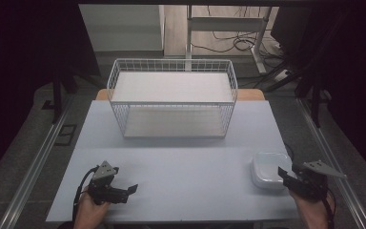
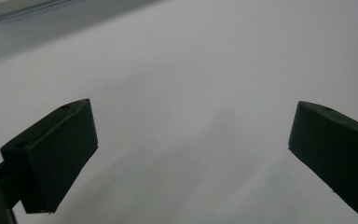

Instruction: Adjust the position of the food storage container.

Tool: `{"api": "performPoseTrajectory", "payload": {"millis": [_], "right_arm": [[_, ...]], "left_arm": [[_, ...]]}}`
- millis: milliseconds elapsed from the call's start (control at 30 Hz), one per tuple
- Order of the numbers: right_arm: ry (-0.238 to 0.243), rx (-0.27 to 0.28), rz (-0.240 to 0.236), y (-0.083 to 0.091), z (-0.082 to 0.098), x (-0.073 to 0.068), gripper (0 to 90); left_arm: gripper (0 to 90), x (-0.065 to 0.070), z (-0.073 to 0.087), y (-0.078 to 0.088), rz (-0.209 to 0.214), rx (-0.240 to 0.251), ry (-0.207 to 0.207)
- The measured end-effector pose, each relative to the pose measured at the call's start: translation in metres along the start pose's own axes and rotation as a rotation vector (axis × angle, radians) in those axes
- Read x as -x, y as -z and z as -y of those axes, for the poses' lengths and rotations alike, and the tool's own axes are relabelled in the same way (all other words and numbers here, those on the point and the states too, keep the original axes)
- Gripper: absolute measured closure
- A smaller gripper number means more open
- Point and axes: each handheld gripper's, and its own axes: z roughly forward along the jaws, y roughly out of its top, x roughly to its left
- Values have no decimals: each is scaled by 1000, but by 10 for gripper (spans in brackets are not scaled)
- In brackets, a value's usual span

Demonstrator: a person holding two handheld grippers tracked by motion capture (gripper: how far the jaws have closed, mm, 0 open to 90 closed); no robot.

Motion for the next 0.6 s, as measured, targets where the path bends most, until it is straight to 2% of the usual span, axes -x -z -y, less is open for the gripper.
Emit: {"api": "performPoseTrajectory", "payload": {"millis": [33,67,100,133,200,233,333,367,400,467,600], "right_arm": [[8,-16,-8,-2,-1,5,607],[8,-16,-8,-2,-1,5,607],[2,-22,-12,-3,-1,10,705],[2,-22,-12,-3,-1,10,705],[0,-23,-13,-5,-2,14,796],[1,-19,-10,-6,-4,20,872],[1,-21,13,-8,-5,26,895],[-20,-23,10,-10,-5,33,896],[-20,-23,10,-10,-5,33,896],[-23,-27,47,-10,-5,37,896],[-37,-52,61,-16,-2,44,896]], "left_arm": [[9,0,0,0,0,3,4],[9,0,0,0,0,3,4],[10,-1,0,1,4,5,11],[10,-1,0,1,4,5,11],[10,-1,0,1,5,7,15],[10,-2,0,1,7,6,16],[11,-2,0,1,7,2,14],[11,-2,0,1,8,1,17],[11,-2,0,1,8,1,17],[11,-3,1,1,8,0,19],[12,-3,1,0,8,-4,27]]}}
